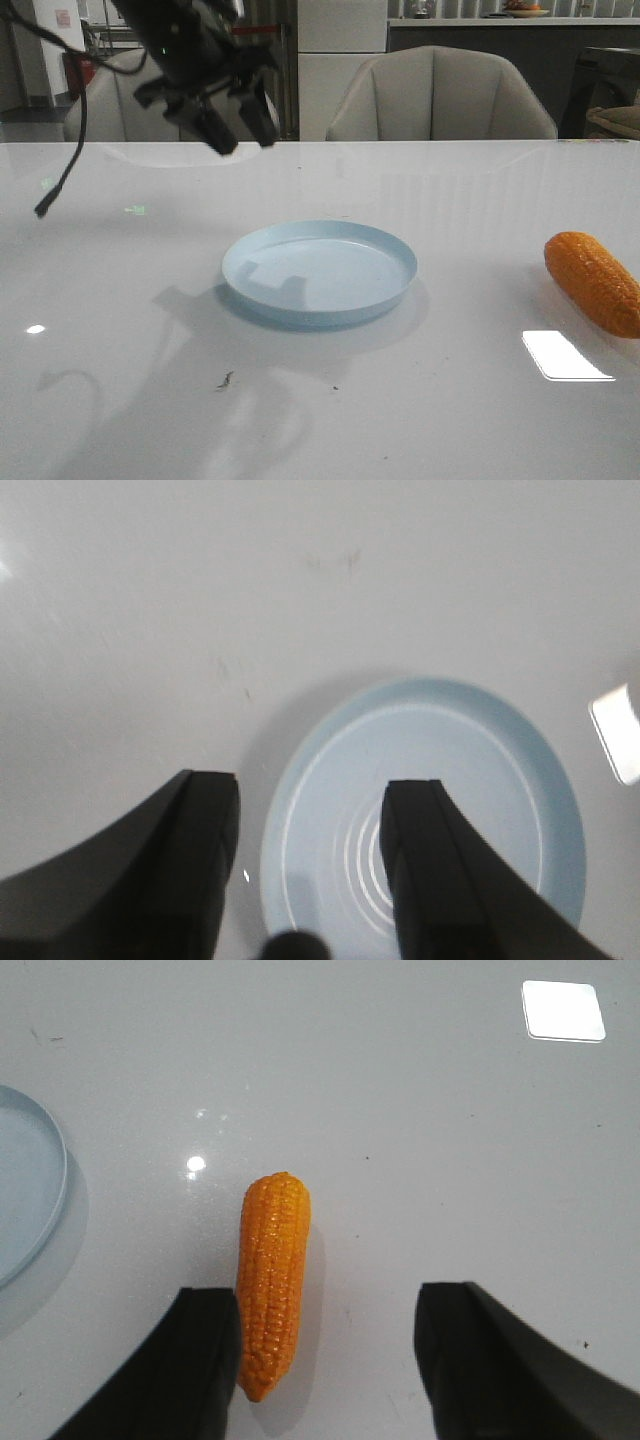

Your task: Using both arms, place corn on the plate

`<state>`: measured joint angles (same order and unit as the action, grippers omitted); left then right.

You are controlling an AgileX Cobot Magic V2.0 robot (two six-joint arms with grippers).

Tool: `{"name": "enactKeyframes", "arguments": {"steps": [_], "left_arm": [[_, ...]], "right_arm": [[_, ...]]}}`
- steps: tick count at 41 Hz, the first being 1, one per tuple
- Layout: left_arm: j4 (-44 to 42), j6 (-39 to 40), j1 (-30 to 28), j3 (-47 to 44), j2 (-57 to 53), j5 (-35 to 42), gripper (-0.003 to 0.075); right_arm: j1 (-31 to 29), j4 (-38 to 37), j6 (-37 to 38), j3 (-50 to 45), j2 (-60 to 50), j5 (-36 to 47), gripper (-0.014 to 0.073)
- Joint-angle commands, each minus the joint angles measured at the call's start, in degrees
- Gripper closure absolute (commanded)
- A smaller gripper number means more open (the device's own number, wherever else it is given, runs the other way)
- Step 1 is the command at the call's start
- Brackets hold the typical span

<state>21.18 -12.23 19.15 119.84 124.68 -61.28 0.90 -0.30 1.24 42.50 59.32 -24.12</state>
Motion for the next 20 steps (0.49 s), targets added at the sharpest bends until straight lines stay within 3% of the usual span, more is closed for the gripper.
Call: {"name": "enactKeyframes", "arguments": {"steps": [1,11,20], "left_arm": [[-1.4,-0.6,-1.4,6.6,-7.6,1.8,0.0319],[-13.9,-0.6,-6.2,9.3,-17.0,0.8,0.0319],[-14.6,-1.1,-13.0,5.4,-24.2,1.3,0.0319]], "right_arm": [[0.1,-0.3,0.0,2.1,-0.7,3.9,0.0102],[0.1,-0.3,0.0,2.1,-0.7,2.7,0.0102],[0.1,-0.3,0.0,2.1,-0.7,1.7,0.0102]]}}
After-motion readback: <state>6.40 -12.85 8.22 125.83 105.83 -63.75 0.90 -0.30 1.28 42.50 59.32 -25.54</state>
